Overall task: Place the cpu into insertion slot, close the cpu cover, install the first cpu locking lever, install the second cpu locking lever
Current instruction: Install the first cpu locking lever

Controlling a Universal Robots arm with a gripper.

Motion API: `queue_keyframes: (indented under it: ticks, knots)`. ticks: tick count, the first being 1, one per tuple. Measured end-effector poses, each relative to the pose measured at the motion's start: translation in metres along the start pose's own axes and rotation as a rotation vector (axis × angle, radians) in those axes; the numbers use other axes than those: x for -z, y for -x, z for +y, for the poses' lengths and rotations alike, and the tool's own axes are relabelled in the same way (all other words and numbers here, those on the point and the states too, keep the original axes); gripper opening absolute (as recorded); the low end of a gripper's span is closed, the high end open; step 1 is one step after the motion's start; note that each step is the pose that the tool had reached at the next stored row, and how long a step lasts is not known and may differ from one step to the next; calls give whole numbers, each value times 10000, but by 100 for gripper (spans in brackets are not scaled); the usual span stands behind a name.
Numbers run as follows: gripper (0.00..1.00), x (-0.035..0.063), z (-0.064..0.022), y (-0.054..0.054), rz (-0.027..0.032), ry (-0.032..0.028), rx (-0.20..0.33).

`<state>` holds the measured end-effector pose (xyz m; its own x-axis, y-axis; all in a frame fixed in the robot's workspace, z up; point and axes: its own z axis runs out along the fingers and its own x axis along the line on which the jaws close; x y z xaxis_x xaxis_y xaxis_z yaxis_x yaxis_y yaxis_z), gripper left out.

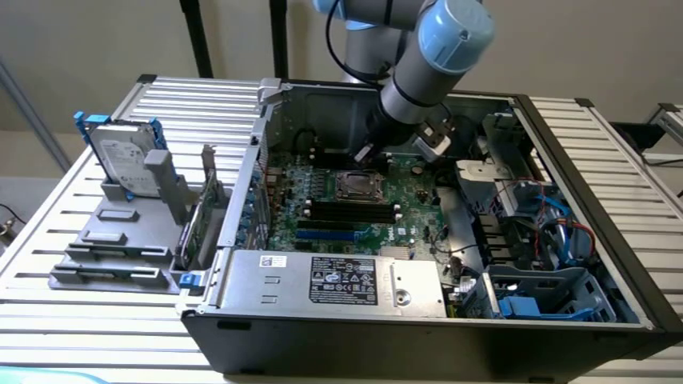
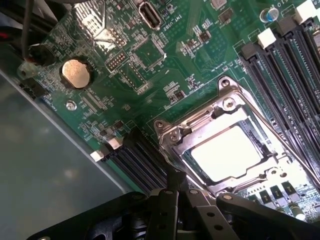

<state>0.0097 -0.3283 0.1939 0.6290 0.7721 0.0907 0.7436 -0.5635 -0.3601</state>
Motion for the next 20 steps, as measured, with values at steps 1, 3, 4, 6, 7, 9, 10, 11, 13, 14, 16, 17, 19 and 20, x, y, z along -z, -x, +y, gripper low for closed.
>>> queue_keyframes:
  ticks: [1,3,4,6,7,9,10,11,13,14,16,17,19,20]
  knots:
    - [11,-2,9,-6,0,0,0]
    - [11,-3,27,-19,0,0,0]
    - [11,-2,34,-25,-1,-2,0]
    - [11,0,46,-34,-3,1,-2]
    - [11,0,52,-39,-1,-2,-1]
    - [11,3,63,-48,-4,-7,-2]
    - [11,4,66,-51,-3,-8,-2]
    - [11,4,70,-53,-3,-8,-2]
    - [11,5,79,-57,-2,-10,-2]
    - [11,6,84,-58,-1,-10,-1]
    - [11,7,94,-56,2,-14,0]
    - [11,7,99,-52,7,-18,2]
    - [11,4,106,-45,33,-40,11]
    - [11,2,109,-42,59,-63,21]
